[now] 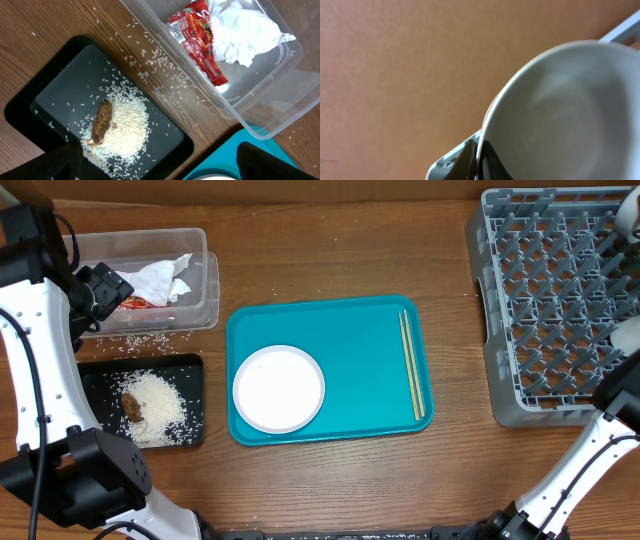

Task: Sort waste into correct bins and load items into the dishwasher
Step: 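Carry the bowl right and lower it into the dish rack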

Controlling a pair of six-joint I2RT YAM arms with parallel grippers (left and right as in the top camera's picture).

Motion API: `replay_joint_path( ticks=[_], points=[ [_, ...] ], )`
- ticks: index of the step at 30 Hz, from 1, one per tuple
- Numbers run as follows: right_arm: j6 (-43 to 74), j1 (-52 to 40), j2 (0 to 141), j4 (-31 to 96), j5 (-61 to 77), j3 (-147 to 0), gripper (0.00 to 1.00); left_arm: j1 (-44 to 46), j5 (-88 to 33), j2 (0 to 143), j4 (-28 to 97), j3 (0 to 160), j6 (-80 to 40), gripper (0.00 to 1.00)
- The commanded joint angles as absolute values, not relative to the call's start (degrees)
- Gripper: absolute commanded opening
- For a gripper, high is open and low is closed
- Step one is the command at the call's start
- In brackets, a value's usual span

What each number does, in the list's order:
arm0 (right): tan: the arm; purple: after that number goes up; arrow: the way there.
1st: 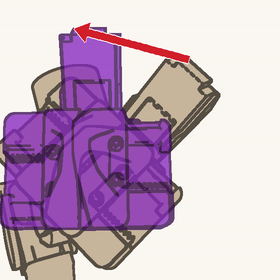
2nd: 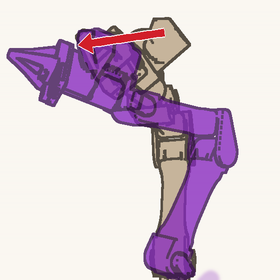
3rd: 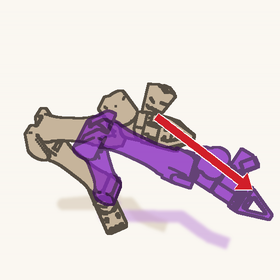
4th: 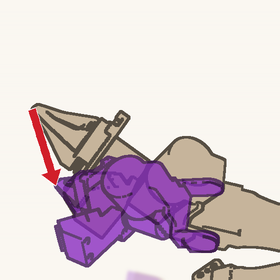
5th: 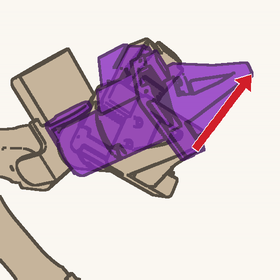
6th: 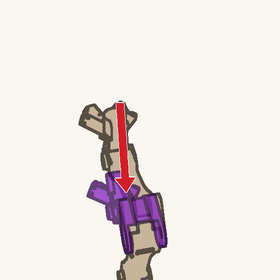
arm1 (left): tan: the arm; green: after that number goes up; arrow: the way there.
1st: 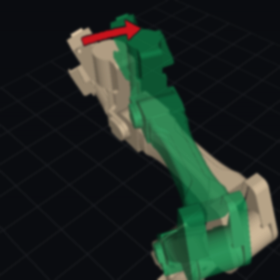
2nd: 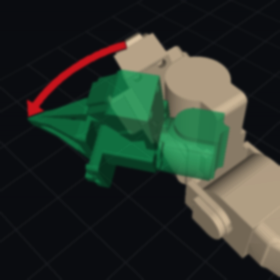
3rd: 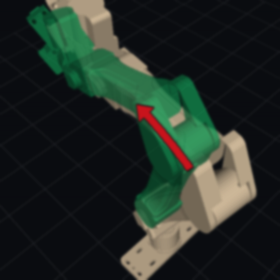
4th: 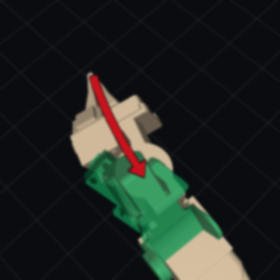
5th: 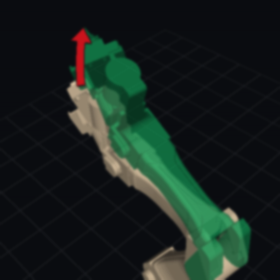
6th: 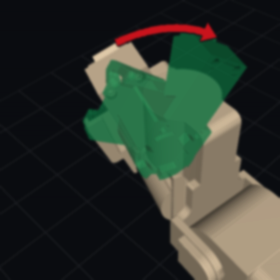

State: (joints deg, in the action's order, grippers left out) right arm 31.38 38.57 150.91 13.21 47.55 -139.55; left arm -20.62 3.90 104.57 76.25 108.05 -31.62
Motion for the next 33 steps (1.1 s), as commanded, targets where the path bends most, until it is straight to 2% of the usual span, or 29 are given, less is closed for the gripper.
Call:
replay_joint_path(
  ticks=[1,10,11,13,17,22,27,33],
  points=[
    [34.6,39.5,151.0,15.5,47.7,-139.8,0.04,-20.2,4.4,103.8,76.2,108.4,-31.9,1.0],
    [34.4,44.3,151.0,26.9,47.0,-139.9,0.04,-20.2,4.4,103.8,76.2,108.4,-31.9,1.0],
    [34.7,45.0,151.0,27.1,48.2,-139.9,0.06,-20.2,4.4,103.8,76.2,108.4,-31.9,1.0],
    [36.2,46.2,151.0,27.2,50.8,-139.9,0.2,-20.2,4.4,103.8,76.2,108.4,-31.9,1.0],
    [39.6,48.5,150.6,27.2,56.2,-140.0,0.23,-20.2,4.5,103.8,76.2,108.4,-31.9,1.0],
    [40.8,50.6,147.7,29.2,56.0,-140.0,0.23,-20.2,4.4,103.8,76.2,108.4,-31.9,1.0],
    [39.8,50.9,140.8,35.9,46.2,-140.0,0.24,-20.2,4.4,103.8,76.2,108.4,-31.9,1.0],
    [38.2,48.4,134.3,44.2,26.2,-140.0,0.27,-20.2,4.4,103.8,76.2,108.4,-31.9,1.0]
  ],
)
